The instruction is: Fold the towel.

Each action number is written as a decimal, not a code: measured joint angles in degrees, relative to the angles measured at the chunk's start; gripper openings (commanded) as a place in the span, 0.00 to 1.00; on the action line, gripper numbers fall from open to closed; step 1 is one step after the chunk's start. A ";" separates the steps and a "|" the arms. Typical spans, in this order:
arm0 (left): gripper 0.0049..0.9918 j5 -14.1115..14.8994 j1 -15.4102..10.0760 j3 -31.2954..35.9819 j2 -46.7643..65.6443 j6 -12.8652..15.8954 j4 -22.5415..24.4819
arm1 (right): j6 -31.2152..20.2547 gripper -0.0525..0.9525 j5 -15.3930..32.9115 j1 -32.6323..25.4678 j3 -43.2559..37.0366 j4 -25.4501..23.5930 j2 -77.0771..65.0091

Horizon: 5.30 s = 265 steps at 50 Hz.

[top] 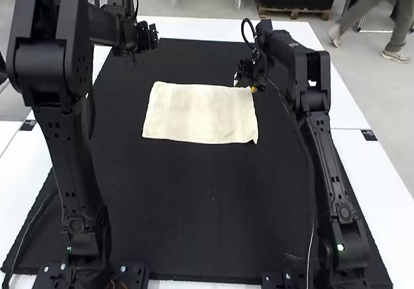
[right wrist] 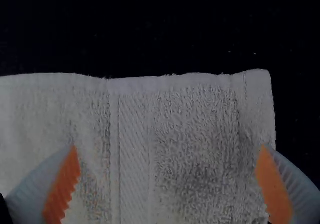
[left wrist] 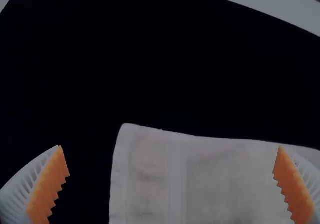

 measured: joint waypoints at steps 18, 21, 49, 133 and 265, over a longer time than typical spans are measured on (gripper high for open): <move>0.98 0.02 -0.02 0.00 0.00 0.00 0.00 | 0.68 0.91 -0.13 0.00 0.00 0.00 0.00; 0.98 0.00 0.00 0.00 0.00 0.00 0.00 | 0.70 0.91 -0.20 0.00 0.02 0.00 0.00; 0.98 0.02 -0.74 0.00 0.00 0.00 0.11 | 1.75 0.91 -0.20 -1.27 0.20 0.02 0.00; 0.98 0.00 -0.79 -0.02 2.51 0.00 0.39 | 4.09 0.26 -2.40 -0.37 2.36 0.02 2.27; 0.98 0.00 -0.81 0.00 2.51 0.00 0.59 | 4.28 0.37 6.49 -0.33 2.67 2.40 3.41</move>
